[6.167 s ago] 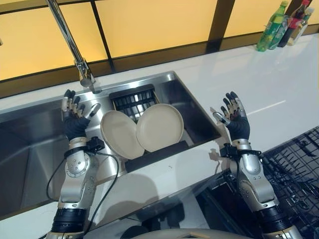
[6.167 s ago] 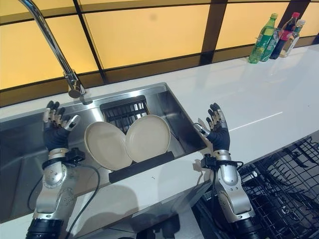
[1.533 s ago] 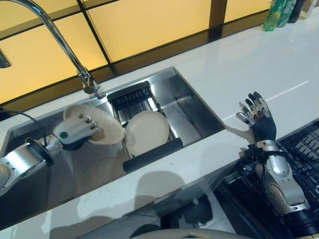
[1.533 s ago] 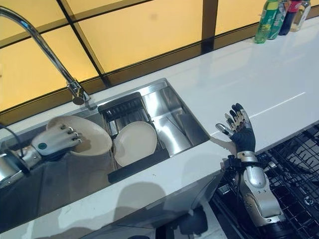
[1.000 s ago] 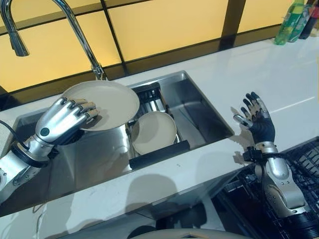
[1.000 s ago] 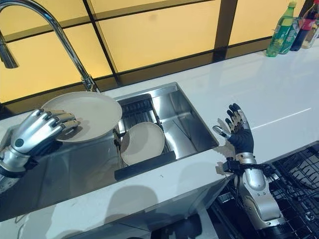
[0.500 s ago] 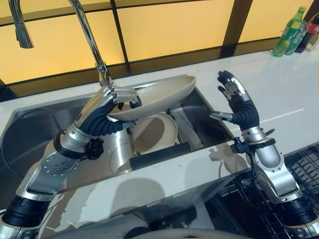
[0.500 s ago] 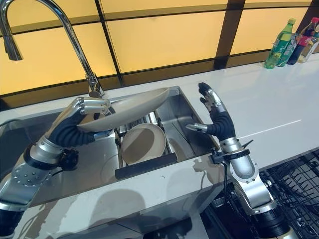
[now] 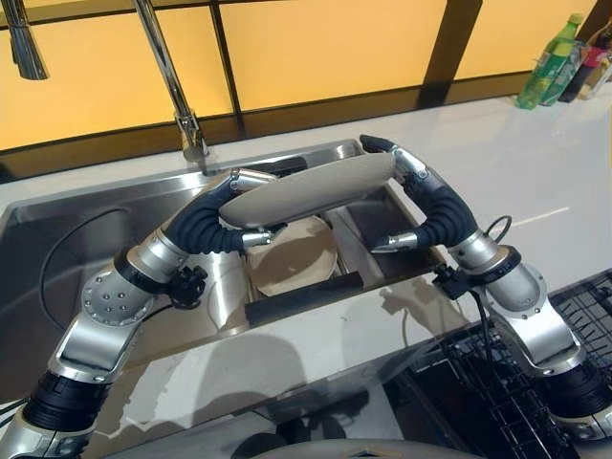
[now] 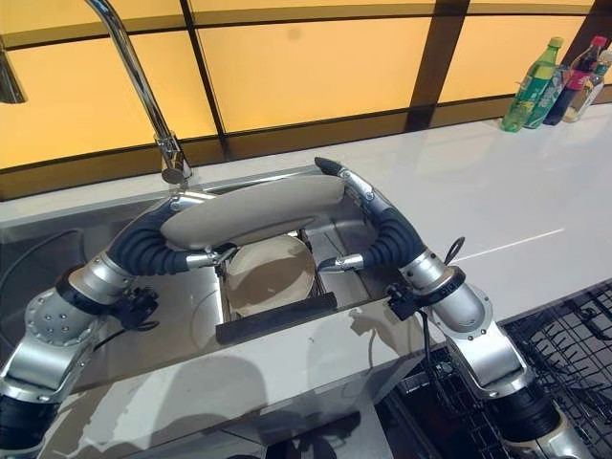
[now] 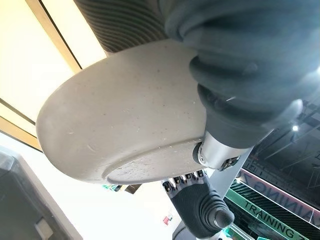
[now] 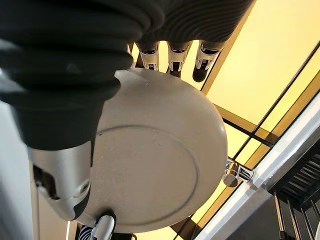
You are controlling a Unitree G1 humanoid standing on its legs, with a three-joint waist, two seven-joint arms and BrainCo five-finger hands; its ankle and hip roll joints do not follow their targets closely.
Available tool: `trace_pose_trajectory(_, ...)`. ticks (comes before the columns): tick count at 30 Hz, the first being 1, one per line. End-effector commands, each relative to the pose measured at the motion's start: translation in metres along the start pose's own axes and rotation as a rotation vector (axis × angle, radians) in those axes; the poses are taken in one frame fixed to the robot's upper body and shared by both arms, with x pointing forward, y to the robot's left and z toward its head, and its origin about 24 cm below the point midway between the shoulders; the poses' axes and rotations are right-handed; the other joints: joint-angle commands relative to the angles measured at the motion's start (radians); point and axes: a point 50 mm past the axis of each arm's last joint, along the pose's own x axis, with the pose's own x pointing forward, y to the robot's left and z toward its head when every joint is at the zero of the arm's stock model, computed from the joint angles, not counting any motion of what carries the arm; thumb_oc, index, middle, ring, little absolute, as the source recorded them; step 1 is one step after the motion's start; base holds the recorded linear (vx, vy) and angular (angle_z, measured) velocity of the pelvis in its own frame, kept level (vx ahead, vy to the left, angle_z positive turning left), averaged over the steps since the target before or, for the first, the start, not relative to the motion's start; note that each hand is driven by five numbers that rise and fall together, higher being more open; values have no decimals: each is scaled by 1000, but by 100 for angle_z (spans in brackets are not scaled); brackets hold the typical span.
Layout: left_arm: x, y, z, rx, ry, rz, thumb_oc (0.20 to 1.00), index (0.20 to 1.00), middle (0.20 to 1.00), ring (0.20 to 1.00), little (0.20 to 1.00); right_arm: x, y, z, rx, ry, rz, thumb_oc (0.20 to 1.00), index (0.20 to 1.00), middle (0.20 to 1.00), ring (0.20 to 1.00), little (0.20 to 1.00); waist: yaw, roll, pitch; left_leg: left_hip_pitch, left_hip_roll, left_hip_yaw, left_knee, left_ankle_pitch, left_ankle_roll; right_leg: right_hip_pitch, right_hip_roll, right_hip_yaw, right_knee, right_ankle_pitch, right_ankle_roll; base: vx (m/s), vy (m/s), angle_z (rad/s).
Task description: Pick up plates and place into dishwasher.
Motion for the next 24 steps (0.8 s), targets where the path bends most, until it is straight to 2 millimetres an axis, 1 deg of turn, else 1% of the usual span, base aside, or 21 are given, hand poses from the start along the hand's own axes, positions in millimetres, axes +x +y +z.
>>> trace_pose_trajectory(1,15,9,16,-46,-135,36,200,200,200,200,200,14,2,28,-74,-141,84,1000,1000,1000,1000,1000,23,34,-82,76,45,21,1,-133,-21,-105,-7,-16,57,54,49,0,0,0)
trace_pose_trajectory(6,17,4,15,-13,-102,-88,200,200,200,200,200,15,4,31,-118,-134,168,1000,1000,1000,1000,1000,24,34,-86,77,43,20,1,-131,-20,-103,-9,-15,56,56,51,0,0,0)
trace_pose_trajectory(11,18,6,17,-9,-91,-165,200,200,200,200,200,16,4,35,-138,-137,236,1000,1000,1000,1000,1000,26,34,-88,79,41,21,1,-129,-18,-100,-14,-16,56,57,52,0,0,0)
trace_pose_trajectory(16,20,2,22,-39,-124,-223,200,200,200,200,200,17,13,35,-147,-138,333,1000,1000,1000,1000,1000,31,32,-89,80,36,16,1,-128,-13,-99,-17,-17,63,55,53,0,0,0)
trace_pose_trajectory(19,23,-1,21,-73,-131,-245,200,200,200,200,200,18,21,40,-135,-169,421,1000,1000,1000,1000,1000,34,31,-88,81,34,11,3,-128,-11,-99,-19,-16,68,54,53,0,0,0)
trace_pose_trajectory(24,26,-4,21,-87,-139,-274,200,200,200,200,200,22,27,37,-131,-156,493,1000,1000,1000,1000,1000,40,28,-88,84,28,3,4,-127,-8,-94,-22,-16,73,55,54,0,0,0)
